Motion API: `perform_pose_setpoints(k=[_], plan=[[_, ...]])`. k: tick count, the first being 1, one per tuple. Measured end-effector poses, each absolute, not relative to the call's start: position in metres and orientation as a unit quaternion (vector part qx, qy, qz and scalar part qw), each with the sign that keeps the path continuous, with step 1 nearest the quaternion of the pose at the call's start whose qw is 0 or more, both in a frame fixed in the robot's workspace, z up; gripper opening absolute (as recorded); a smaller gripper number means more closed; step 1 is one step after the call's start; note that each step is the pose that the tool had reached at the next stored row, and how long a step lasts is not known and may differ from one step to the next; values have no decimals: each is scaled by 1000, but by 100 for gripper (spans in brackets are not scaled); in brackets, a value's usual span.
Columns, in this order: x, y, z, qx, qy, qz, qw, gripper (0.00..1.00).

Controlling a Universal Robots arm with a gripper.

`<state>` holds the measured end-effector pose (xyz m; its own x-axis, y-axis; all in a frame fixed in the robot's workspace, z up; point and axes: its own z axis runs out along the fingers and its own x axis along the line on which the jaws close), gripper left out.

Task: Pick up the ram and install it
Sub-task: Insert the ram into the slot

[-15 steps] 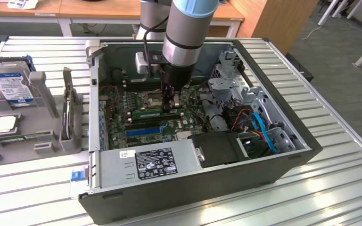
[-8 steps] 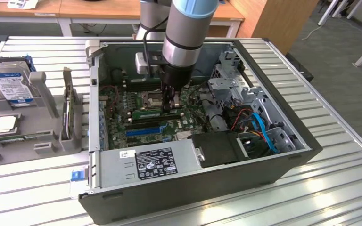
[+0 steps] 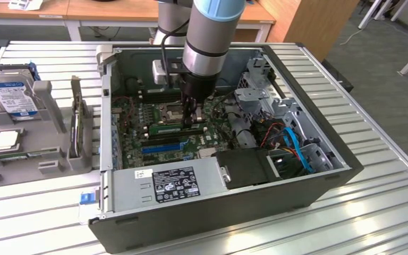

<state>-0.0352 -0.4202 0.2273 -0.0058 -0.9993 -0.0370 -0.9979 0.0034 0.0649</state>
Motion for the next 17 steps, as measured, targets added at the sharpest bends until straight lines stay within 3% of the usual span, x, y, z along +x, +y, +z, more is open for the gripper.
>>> perform_pose_setpoints(k=[17], plan=[[-35,-420,227,700,-714,-36,9,12]])
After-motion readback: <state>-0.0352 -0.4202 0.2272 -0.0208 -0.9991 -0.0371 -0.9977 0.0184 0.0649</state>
